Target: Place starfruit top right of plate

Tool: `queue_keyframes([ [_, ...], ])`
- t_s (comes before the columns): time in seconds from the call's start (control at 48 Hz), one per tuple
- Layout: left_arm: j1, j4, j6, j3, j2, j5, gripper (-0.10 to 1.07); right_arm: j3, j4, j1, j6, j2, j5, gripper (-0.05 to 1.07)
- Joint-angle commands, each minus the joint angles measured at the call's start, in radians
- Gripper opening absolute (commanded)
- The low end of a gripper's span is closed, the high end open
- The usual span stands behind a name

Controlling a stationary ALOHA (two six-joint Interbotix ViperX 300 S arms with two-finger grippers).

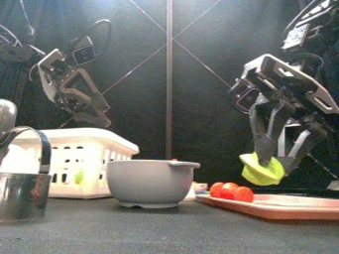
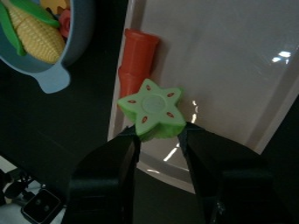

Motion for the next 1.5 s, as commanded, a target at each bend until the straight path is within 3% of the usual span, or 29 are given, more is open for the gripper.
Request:
queue_keyframes([
  [0.0, 0.003, -0.003, -0.002, -0.012, 0.002, -0.009, 0.97, -0.014, -0.002, -0.002, -0.002, -0.038, 0.000, 0.70],
  [0.292, 0.003, -0.003, 0.000, -0.012, 0.002, -0.008, 0.97, 0.043, 0.000, -0.003, -0.002, -0.127, 0.046, 0.70],
  [0.729, 0.003, -0.005, 0.000, -0.011, 0.002, -0.008, 0.97, 0.138, 0.124, -0.003, 0.006, -0.298, 0.256, 0.70],
  [0.917, 0.003, -0.005, 0.000, -0.009, 0.002, -0.008, 0.97, 0.175, 0.170, -0.005, 0.011, -0.298, 0.310, 0.69],
  [1.479, 0.003, -0.005, 0.000, -0.006, 0.002, -0.008, 0.97, 0.189, 0.176, -0.029, 0.009, -0.215, 0.308, 0.70],
])
